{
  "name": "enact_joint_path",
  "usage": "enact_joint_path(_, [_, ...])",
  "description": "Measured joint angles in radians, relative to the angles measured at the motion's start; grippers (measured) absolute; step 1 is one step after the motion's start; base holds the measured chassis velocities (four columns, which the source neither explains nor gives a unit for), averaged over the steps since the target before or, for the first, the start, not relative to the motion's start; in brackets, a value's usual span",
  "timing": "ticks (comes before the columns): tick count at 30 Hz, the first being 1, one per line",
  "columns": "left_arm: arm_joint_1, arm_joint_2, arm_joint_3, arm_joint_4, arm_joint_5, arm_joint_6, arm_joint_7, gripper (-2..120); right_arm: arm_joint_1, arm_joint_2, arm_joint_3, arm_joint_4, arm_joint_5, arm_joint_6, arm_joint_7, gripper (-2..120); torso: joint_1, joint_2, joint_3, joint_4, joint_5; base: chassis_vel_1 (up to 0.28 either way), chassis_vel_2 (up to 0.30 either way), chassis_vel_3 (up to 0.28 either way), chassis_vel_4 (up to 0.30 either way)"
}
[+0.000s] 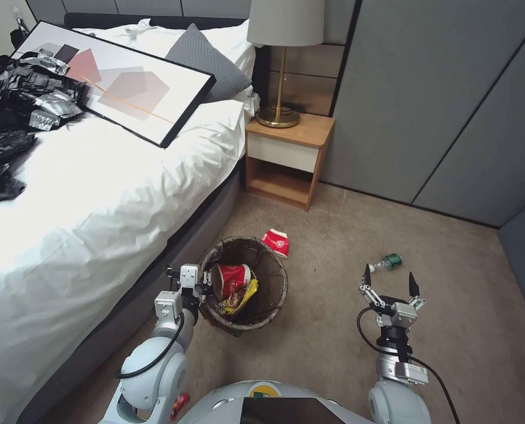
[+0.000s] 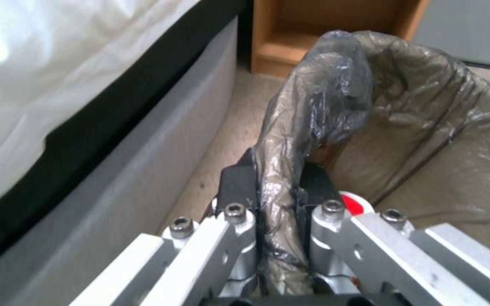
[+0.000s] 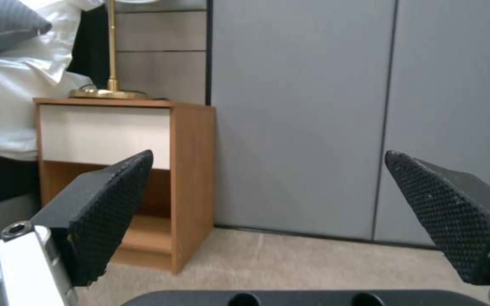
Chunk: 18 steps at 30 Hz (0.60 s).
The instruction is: Pick up the trash bin, then pick up the garbage from the floor and place it into the trash bin.
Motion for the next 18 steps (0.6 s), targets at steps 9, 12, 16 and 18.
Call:
enact_joint_path(9, [0.001, -0.001, 0.001, 0.001, 0.000, 0.000, 0.000, 7, 0.007, -0.002, 0.004, -0.005, 0.001, 0.000, -0.004, 97, 0.000, 0.000, 0.000, 0.0000, 0.0002, -0.262, 0.264, 0.262, -0.261])
enact_joint_path(12, [0.001, -0.001, 0.002, 0.003, 0.000, 0.000, 0.000, 7, 0.011, -0.002, 0.007, -0.009, 0.001, 0.001, -0.006, 97, 0.000, 0.000, 0.000, -0.0003, 0.0000, -0.262, 0.257, 0.251, -0.274])
enact_joint_path(16, [0.001, -0.001, 0.002, 0.003, 0.000, 0.000, -0.001, 7, 0.018, -0.003, 0.010, -0.013, 0.001, 0.003, -0.007, 97, 0.000, 0.000, 0.000, -0.0002, -0.0002, -0.251, 0.246, 0.241, -0.234])
enact_joint_path(18, [0.001, -0.001, 0.002, 0.003, 0.000, 0.000, -0.001, 7, 0.025, -0.003, 0.012, -0.017, -0.001, 0.010, -0.006, 97, 0.000, 0.000, 0.000, -0.0005, -0.0005, -0.230, 0.239, 0.229, -0.223])
